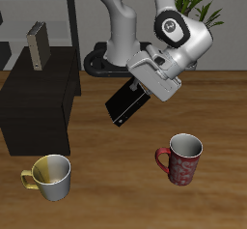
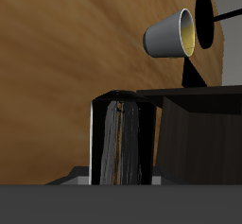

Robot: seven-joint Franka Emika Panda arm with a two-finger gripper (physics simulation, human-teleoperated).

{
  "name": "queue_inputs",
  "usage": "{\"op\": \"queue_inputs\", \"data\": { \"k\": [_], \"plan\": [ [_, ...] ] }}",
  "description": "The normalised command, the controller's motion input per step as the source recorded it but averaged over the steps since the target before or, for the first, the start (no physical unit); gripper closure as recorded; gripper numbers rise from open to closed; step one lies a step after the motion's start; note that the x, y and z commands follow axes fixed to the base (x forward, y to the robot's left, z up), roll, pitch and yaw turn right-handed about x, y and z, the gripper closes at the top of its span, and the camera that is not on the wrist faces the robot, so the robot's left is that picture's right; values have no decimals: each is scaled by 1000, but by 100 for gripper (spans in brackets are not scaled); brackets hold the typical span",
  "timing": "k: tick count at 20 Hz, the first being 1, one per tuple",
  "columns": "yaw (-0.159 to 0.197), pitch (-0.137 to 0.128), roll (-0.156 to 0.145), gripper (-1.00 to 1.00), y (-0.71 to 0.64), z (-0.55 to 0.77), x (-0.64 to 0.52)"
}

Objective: Yellow book upright top shelf and black book top region shelf and red mug top shelf

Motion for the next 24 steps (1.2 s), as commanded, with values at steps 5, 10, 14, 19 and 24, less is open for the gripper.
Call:
{"op": "queue_inputs", "data": {
  "k": [5,10,14,19,24],
  "plan": [
    [18,7,-142,100,-243,57,-45],
    [15,13,-161,100,-212,97,101],
    [15,26,-52,100,-94,-21,106],
    [5,-1,-57,100,-35,-59,-20],
    [-3,-4,-37,100,-10,38,-35]
  ]
}}
